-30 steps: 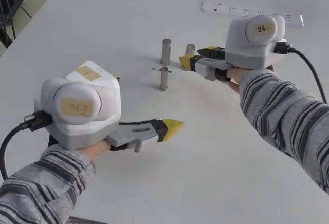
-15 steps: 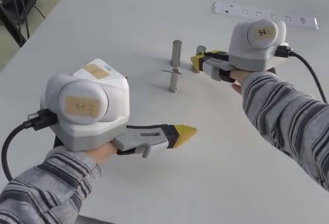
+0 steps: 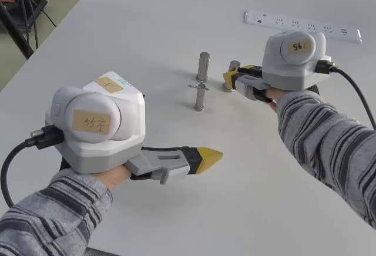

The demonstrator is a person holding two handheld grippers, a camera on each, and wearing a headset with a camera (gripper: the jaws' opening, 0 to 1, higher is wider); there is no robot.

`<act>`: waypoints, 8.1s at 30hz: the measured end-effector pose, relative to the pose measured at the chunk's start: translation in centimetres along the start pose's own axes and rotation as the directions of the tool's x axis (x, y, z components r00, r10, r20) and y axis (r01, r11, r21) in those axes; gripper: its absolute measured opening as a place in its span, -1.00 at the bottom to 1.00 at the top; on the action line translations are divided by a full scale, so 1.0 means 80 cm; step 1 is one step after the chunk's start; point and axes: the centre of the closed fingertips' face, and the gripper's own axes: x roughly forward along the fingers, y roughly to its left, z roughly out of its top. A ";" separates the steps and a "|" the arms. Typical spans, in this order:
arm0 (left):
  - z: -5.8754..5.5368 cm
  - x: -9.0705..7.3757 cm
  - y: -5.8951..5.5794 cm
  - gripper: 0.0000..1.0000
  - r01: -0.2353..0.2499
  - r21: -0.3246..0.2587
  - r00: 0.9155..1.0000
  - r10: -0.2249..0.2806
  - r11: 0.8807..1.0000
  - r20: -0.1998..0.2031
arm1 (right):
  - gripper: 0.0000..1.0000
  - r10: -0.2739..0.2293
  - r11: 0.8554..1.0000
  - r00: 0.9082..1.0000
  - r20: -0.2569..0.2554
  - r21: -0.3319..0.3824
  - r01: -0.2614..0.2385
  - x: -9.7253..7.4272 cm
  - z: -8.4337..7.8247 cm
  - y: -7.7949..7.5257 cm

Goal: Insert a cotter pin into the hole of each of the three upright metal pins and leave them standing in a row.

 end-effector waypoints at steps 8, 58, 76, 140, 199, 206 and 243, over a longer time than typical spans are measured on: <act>0.002 -0.005 -0.002 0.97 -0.009 0.014 1.000 0.009 1.000 0.003 | -0.84 -0.041 0.999 0.999 -0.014 0.008 0.041 -0.030 -0.013 0.003; -0.001 -0.027 -0.040 0.88 0.024 0.070 1.000 -0.023 0.997 -0.011 | -0.63 -0.038 0.998 0.998 -0.057 0.045 0.040 -0.111 -0.081 0.049; 0.008 -0.034 -0.044 0.88 0.010 0.066 1.000 -0.010 0.998 0.004 | -0.57 0.031 0.992 0.977 -0.211 -0.110 -0.055 -0.140 -0.084 -0.002; 0.001 -0.015 -0.042 0.60 0.067 0.017 0.998 -0.067 0.998 -0.020 | -1.00 0.113 0.872 0.850 -0.515 -0.358 -0.333 -0.093 -0.101 -0.073; 0.032 0.010 -0.111 -0.87 0.304 -0.218 0.949 -0.314 0.927 -0.012 | -1.00 0.314 0.534 0.904 -0.291 -0.733 -0.422 -0.194 -0.048 0.121; 0.034 0.010 -0.114 -0.97 0.314 -0.238 0.947 -0.322 0.919 0.005 | -1.00 0.324 0.531 0.903 -0.283 -0.736 -0.421 -0.193 -0.044 0.127; 0.024 -0.002 -0.133 -1.00 0.415 0.201 0.909 -0.412 0.887 -0.058 | -0.90 0.464 0.760 0.848 -0.256 -0.377 -0.530 -0.199 -0.064 0.124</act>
